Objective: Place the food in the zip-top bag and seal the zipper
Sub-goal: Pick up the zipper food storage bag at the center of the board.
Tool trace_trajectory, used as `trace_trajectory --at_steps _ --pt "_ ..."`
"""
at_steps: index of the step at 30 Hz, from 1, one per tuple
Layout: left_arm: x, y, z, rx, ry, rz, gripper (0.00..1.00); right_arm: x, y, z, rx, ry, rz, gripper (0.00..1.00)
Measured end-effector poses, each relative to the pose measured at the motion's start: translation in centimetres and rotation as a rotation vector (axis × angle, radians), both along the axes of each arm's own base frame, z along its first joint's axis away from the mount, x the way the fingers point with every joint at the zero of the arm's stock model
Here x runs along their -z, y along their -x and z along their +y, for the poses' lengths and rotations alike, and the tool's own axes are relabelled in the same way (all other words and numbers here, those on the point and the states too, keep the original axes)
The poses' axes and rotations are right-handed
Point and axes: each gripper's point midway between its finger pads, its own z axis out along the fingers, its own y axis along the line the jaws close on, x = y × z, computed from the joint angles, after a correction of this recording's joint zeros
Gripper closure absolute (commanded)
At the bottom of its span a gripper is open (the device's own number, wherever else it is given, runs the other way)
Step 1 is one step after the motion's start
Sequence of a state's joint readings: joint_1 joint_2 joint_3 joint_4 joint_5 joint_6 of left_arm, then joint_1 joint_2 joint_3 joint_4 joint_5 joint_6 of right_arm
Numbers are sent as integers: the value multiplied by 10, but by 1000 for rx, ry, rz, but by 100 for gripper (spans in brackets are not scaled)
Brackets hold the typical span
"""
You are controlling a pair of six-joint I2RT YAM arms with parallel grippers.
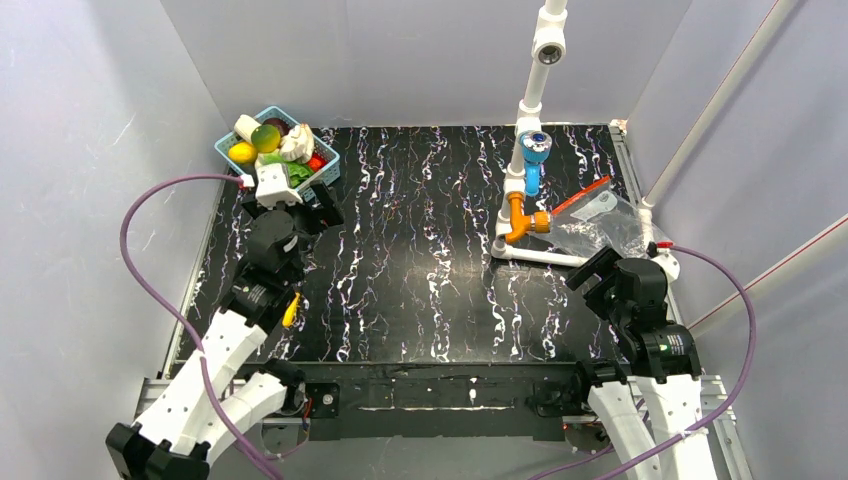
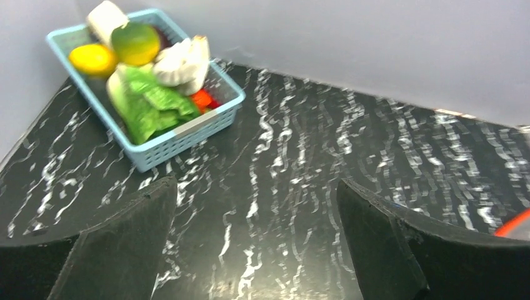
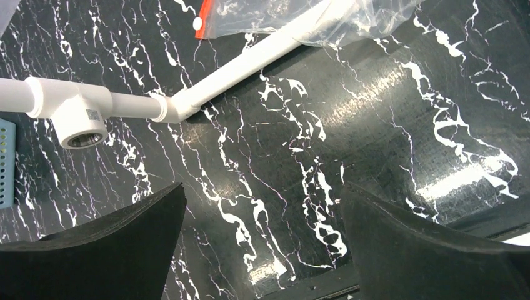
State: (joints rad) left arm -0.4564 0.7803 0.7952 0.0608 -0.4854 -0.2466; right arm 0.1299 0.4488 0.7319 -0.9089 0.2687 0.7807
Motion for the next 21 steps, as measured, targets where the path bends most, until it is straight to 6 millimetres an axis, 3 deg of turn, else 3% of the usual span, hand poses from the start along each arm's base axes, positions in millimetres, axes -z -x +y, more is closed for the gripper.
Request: trace_trajectory --at_steps 4,7,17,21 --pt "32 -5 21 -82 -24 128 0 -3 -5 -1 -16 22 -15 0" --pt "44 -2 26 -63 -16 171 0 0 -9 -3 -17 49 4 0" --pt "40 12 -9 177 -7 152 1 -8 -39 3 -107 108 -52 0" --pt "43 15 -13 205 -15 165 0 3 -50 0 -86 121 1 0"
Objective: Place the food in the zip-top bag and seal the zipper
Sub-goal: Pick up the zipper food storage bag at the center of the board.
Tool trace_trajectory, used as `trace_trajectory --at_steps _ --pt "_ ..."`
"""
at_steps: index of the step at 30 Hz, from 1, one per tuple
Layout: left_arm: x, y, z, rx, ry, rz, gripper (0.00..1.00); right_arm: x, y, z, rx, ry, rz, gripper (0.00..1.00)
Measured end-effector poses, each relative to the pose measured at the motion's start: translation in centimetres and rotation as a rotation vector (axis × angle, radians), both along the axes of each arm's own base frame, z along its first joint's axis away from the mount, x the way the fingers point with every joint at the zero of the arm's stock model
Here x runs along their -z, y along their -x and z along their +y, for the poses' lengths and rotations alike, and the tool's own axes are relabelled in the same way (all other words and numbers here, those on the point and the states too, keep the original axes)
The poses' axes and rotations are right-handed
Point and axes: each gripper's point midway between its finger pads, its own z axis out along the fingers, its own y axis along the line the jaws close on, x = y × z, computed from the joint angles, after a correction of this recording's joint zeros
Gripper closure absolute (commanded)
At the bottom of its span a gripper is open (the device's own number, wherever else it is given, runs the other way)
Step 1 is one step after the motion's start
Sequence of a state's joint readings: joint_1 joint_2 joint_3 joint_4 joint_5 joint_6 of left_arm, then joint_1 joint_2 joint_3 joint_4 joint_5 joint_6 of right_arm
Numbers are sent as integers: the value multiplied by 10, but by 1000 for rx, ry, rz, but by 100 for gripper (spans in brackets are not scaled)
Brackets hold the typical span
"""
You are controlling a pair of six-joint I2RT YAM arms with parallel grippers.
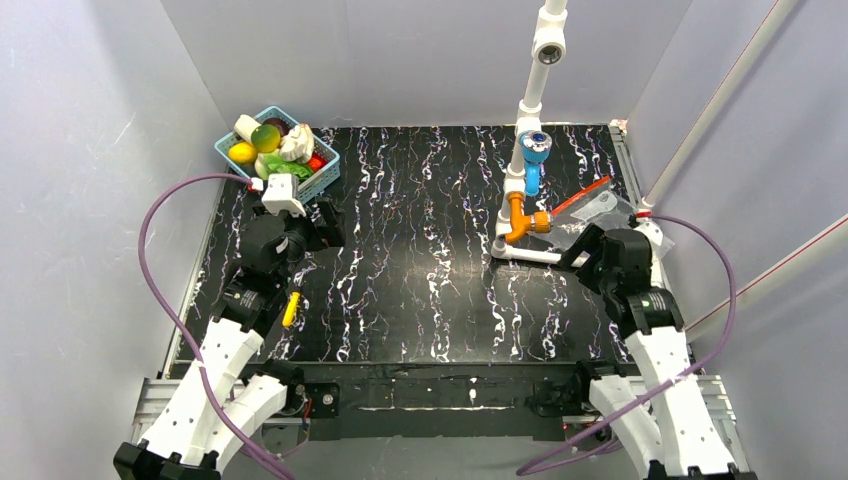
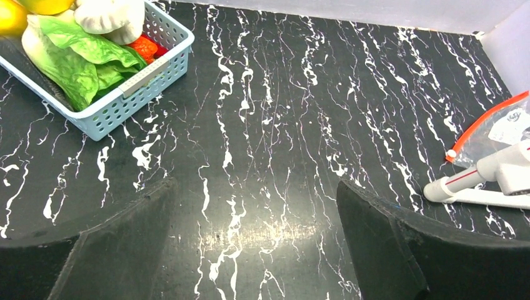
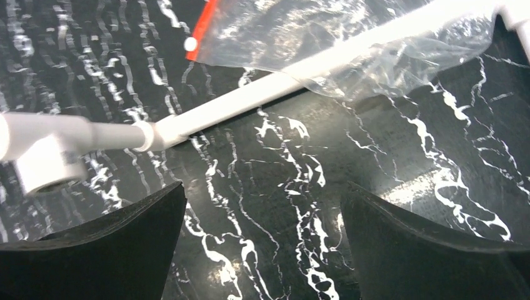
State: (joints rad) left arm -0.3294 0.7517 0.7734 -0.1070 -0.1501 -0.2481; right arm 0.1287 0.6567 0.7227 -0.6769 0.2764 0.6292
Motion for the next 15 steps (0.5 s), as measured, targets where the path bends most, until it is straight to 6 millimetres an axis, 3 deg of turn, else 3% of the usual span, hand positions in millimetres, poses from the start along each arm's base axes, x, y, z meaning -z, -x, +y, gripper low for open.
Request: trace_trajectory --at_steps 7,12,15 --pt "-3 6 2 11 -15 -9 0 35 -8 -26 175 38 166 0" --pt "-12 11 4 8 -14 -44 1 46 -7 -59 360 0 207 0" --pt "-11 11 5 8 -17 -41 1 50 -11 -63 385 -12 220 0"
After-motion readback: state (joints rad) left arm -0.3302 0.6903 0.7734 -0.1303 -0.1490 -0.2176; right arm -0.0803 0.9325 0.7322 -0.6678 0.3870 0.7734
